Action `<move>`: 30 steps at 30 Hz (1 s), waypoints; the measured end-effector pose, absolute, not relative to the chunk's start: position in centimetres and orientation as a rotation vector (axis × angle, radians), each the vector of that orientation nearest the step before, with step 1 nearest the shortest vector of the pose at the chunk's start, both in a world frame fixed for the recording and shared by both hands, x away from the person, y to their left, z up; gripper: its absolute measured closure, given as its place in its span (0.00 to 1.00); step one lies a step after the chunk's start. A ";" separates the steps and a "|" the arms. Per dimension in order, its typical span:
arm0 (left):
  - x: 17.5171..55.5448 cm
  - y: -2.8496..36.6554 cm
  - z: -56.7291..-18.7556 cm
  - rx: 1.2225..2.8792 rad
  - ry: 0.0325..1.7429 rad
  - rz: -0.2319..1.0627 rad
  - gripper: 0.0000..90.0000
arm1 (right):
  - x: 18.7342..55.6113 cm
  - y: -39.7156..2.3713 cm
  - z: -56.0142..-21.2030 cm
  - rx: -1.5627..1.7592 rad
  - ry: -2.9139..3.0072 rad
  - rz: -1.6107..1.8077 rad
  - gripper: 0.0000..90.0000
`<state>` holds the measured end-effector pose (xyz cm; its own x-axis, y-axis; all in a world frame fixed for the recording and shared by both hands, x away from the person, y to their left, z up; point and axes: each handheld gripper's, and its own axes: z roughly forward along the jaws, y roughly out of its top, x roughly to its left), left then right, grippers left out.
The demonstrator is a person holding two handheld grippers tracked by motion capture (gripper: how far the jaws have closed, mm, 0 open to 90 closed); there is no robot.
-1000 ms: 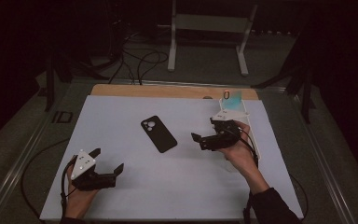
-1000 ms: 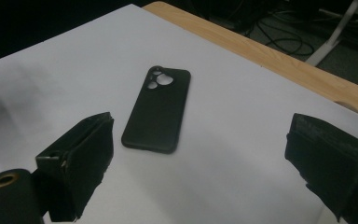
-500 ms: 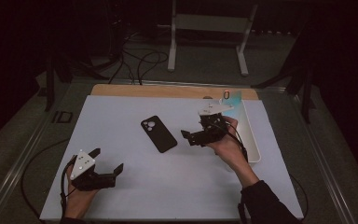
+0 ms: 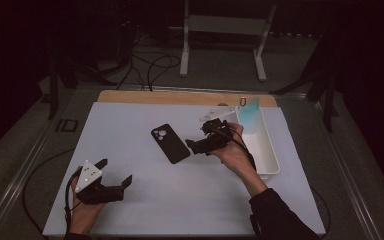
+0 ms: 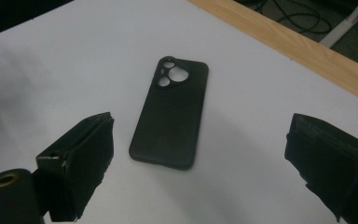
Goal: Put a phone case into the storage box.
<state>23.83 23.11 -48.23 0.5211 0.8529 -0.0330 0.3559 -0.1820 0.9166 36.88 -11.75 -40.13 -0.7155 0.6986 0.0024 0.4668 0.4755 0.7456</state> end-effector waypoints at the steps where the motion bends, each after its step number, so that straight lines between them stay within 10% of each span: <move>1: 23.8 23.1 -48.2 1.764 1.015 0.624 0.00 | 37.0 -11.5 -40.2 0.985 2.426 1.081 0.09; 30: 23.8 23.2 -48.2 1.766 1.011 0.625 0.00 | 39.7 -7.0 -44.0 1.003 2.548 0.907 0.09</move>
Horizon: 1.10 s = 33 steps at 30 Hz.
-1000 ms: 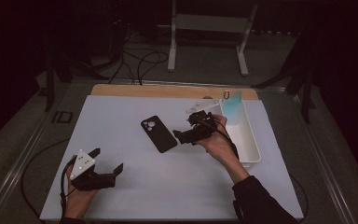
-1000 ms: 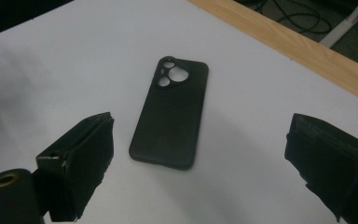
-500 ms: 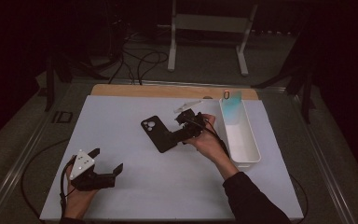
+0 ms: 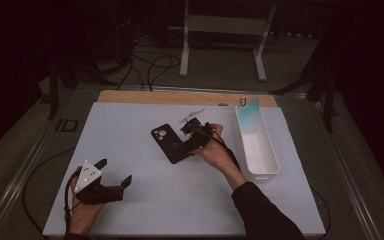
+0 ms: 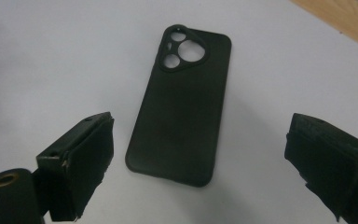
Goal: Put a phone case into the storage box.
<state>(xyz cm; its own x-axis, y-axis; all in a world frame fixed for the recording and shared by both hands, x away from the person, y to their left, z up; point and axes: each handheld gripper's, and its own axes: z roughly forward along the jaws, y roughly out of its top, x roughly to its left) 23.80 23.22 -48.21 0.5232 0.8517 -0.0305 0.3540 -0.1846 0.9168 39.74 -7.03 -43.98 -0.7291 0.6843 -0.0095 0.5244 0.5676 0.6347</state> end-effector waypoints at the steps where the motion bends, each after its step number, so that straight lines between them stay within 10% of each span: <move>1: 23.8 23.2 -48.2 1.766 1.012 0.625 0.00 | 39.8 -6.9 -44.1 1.008 2.553 0.900 0.09; 33: 23.7 23.4 -48.2 1.763 1.015 0.627 0.00 | 41.4 -4.9 -48.2 1.094 2.625 0.825 0.09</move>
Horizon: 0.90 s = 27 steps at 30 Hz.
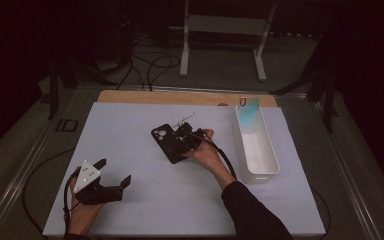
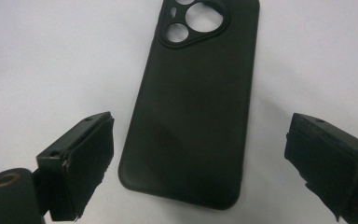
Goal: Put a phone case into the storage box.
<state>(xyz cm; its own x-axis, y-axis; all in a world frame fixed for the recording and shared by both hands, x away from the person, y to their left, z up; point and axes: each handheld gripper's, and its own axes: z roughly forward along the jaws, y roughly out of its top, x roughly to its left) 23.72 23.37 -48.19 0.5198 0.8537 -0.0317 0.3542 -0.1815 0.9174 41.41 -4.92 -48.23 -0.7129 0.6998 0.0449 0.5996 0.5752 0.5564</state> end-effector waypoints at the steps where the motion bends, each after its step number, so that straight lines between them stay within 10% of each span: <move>1: 23.7 23.4 -48.2 1.763 1.016 0.627 0.00 | 41.4 -4.9 -48.3 1.095 2.625 0.826 0.09; 27: 23.6 23.5 -48.2 1.759 1.019 0.627 0.00 | 41.9 -3.5 -51.0 1.122 2.676 0.726 0.09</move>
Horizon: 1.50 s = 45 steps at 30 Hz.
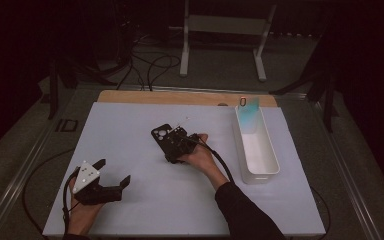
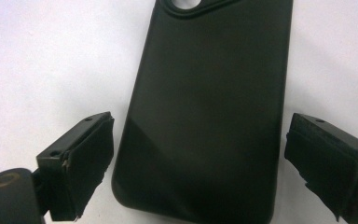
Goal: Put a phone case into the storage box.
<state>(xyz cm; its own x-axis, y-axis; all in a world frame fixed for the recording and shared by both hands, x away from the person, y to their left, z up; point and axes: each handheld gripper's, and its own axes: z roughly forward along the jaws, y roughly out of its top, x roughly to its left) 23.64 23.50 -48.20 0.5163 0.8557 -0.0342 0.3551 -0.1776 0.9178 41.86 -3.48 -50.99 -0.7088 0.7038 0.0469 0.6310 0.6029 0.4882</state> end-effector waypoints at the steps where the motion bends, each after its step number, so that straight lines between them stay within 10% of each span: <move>1: 23.6 23.5 -48.2 1.760 1.019 0.628 0.00 | 41.9 -3.5 -51.1 1.128 2.682 0.722 0.09; 45: 23.7 23.4 -48.4 1.774 1.024 0.628 0.00 | 40.3 -3.3 -50.3 1.065 2.597 0.691 0.16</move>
<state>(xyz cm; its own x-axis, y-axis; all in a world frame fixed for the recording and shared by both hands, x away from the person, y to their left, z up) 23.65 23.38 -48.36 0.5154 0.8565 -0.0281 0.3634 -0.1888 0.9123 40.29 -3.31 -50.27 -0.7013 0.7111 -0.0494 0.5926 0.6202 0.5139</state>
